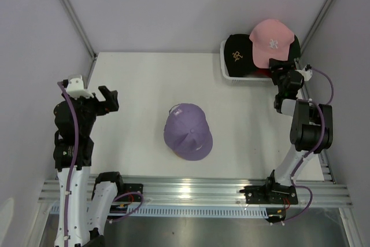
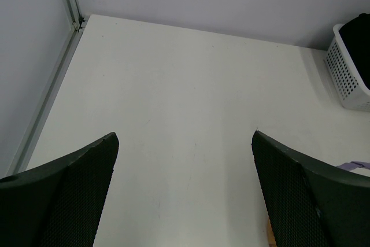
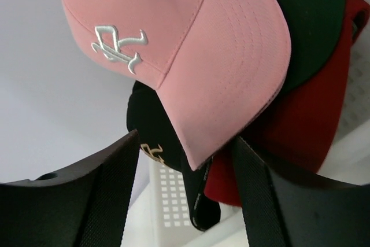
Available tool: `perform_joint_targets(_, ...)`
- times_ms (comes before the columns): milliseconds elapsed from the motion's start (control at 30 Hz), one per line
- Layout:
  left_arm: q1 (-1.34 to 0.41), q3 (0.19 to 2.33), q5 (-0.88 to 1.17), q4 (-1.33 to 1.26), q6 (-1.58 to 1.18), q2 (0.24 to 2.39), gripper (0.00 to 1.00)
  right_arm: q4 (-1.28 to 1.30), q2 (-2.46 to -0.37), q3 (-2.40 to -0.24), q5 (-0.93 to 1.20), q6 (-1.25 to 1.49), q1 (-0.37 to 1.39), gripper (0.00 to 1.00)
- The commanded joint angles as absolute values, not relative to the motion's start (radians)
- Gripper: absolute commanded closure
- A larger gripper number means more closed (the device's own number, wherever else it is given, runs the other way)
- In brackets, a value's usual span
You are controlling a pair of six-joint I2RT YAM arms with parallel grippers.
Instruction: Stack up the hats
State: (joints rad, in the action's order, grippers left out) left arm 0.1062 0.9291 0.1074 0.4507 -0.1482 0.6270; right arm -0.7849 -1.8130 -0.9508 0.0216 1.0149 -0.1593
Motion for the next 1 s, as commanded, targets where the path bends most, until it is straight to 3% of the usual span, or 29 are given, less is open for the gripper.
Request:
perform_joint_targets(0,0.121,0.94,0.103,0.428,-0.133,0.63,0.0,-0.983,-1.884,-0.991,-0.012,1.057,-0.166,0.32)
perform_joint_targets(100,0.126,0.939,0.101,0.43,-0.133,0.632,0.01,-1.052,-1.95,-1.023,0.026,1.092,-0.169,0.32)
perform_joint_targets(233,0.126,0.94,0.097,0.429,-0.132,0.632,0.0,-1.104,-1.991,-1.046,0.055,1.115,-0.17,0.58)
perform_joint_targets(333,0.127,0.942,0.097,0.43,-0.132,0.63,0.0,-1.108,-1.965,-1.037,0.061,1.089,-0.172,0.86)
perform_joint_targets(433,0.129,0.94,0.101,0.428,-0.132,0.629,0.01,-1.127,-1.924,-1.028,0.09,1.069,-0.172,1.0)
perform_joint_targets(733,0.133,0.94,0.118,0.428,-0.138,0.614,0.0,-1.236,-1.891,-1.181,0.383,1.176,-0.17,1.0)
perform_joint_targets(967,0.132,0.939,0.126,0.423,-0.141,0.588,0.01,-1.284,-1.855,-1.256,0.46,1.299,-0.14,1.0)
